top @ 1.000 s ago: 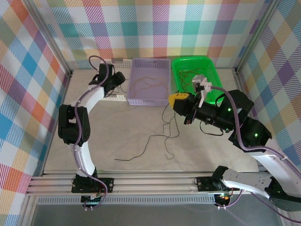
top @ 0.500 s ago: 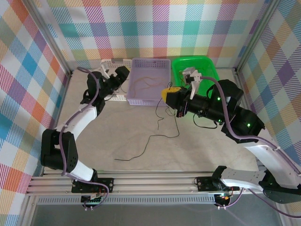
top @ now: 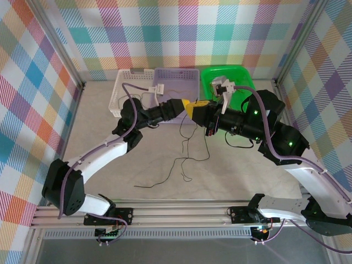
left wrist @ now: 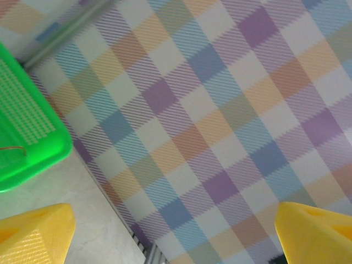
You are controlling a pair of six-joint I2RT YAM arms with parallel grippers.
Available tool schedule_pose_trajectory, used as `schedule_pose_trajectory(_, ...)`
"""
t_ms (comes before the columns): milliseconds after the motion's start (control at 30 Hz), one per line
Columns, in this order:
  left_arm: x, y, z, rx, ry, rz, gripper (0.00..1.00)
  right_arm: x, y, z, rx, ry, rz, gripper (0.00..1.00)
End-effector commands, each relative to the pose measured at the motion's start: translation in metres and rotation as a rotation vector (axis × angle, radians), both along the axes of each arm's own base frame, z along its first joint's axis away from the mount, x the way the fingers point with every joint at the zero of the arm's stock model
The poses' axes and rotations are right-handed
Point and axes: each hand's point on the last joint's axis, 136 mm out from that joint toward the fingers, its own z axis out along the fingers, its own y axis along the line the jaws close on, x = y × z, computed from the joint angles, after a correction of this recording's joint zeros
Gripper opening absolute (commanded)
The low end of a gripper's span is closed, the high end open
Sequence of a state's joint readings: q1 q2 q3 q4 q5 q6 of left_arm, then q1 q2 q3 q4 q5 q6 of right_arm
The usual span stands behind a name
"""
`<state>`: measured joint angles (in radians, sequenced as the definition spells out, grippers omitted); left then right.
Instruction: Untangle the cables
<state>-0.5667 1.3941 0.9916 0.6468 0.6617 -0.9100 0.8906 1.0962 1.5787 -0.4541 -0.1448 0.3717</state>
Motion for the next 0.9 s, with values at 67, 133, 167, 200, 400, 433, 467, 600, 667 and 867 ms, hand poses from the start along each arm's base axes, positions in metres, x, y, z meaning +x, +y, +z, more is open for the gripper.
schedule_pose_trajectory(67,-0.047,-0.011,0.006,0.009,-0.103,-0.12,0.93,-0.011,-0.001,0.021,0.063,-0.009,0.042,0.0)
schedule_pose_trajectory(133,-0.057,-0.016,0.004,0.021,-0.113,-0.147,0.93,-0.012,0.0,0.022,0.067,-0.009,0.048,0.0)
schedule_pose_trajectory(167,-0.061,-0.018,0.004,0.026,-0.116,-0.157,0.92,-0.012,0.0,0.023,0.069,-0.008,0.053,0.0)
schedule_pose_trajectory(200,-0.064,-0.018,0.004,0.027,-0.121,-0.165,0.92,-0.012,0.001,0.023,0.07,-0.007,0.052,0.0)
schedule_pose_trajectory(400,-0.079,-0.02,0.009,0.022,-0.142,-0.203,0.92,-0.011,0.002,0.024,0.07,-0.004,0.054,0.0)
schedule_pose_trajectory(433,-0.081,-0.021,0.01,0.023,-0.142,-0.211,0.92,-0.011,0.002,0.025,0.069,-0.005,0.053,0.0)
schedule_pose_trajectory(467,-0.084,-0.021,0.011,0.021,-0.146,-0.218,0.92,-0.011,0.002,0.025,0.07,-0.004,0.052,0.0)
schedule_pose_trajectory(600,-0.093,-0.025,0.012,0.03,-0.159,-0.243,0.91,-0.011,0.003,0.027,0.074,-0.002,0.058,0.0)
schedule_pose_trajectory(667,-0.097,-0.027,0.01,0.051,-0.166,-0.25,0.91,-0.011,0.006,0.028,0.076,0.0,0.068,0.0)
schedule_pose_trajectory(867,-0.103,-0.033,0.003,0.096,-0.175,-0.265,0.9,-0.012,0.01,0.029,0.078,0.012,0.088,0.0)
